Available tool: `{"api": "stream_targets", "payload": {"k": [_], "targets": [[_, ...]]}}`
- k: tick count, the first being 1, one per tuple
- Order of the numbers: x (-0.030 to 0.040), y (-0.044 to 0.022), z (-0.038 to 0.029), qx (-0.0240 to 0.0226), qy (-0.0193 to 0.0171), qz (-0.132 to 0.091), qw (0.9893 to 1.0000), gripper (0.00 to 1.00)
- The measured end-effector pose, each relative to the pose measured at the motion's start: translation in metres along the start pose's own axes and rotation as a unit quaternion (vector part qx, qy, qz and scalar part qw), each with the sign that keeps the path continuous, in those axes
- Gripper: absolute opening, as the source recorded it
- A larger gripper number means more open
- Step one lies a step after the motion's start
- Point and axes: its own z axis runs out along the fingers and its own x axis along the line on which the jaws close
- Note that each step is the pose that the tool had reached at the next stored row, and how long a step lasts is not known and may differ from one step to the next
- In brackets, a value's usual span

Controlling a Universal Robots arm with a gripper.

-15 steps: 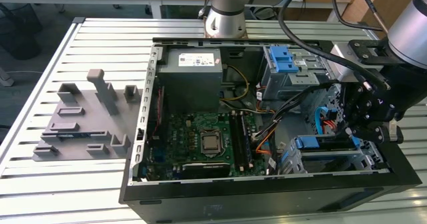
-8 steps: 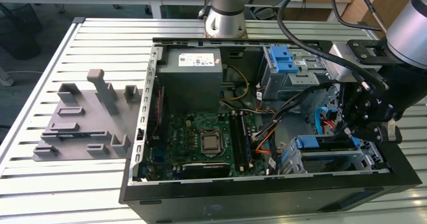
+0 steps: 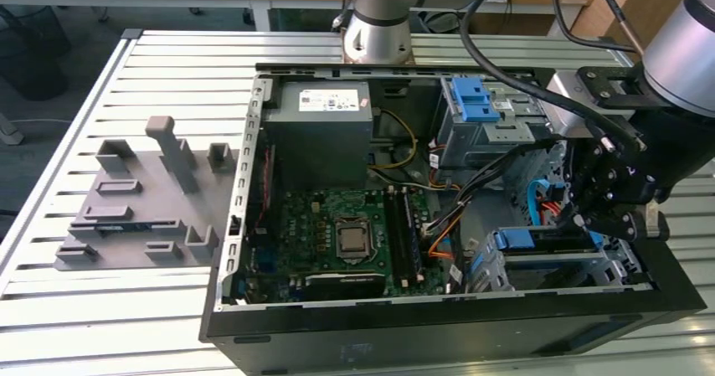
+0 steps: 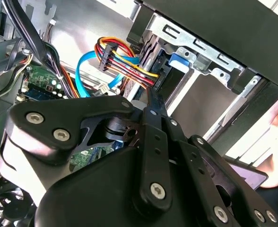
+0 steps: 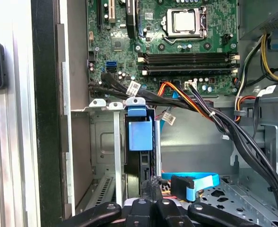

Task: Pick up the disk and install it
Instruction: 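Insert the second disk wire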

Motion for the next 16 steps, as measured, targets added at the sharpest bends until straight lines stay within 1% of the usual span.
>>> {"api": "stream_targets", "payload": {"k": [2, 6, 7, 10, 13, 15, 16], "targets": [[0.0000, 0.0000, -0.0005, 0.0000, -0.0001, 0.000, 1.0000, 0.11], [0.0000, 0.0000, -0.0049, 0.0000, -0.0001, 0.000, 1.0000, 0.11], [0.0000, 0.0004, -0.0049, -0.0001, -0.0002, 0.000, 1.0000, 0.11], [0.0002, 0.0048, -0.0052, -0.0001, 0.0000, 0.000, 1.0000, 0.11], [0.0007, 0.0110, -0.0059, -0.0001, -0.0002, 0.000, 1.0000, 0.11], [0.0008, 0.0132, -0.0088, -0.0001, -0.0003, 0.000, 1.0000, 0.11], [0.0007, 0.0136, -0.0113, -0.0001, -0.0004, 0.000, 1.0000, 0.11]]}}
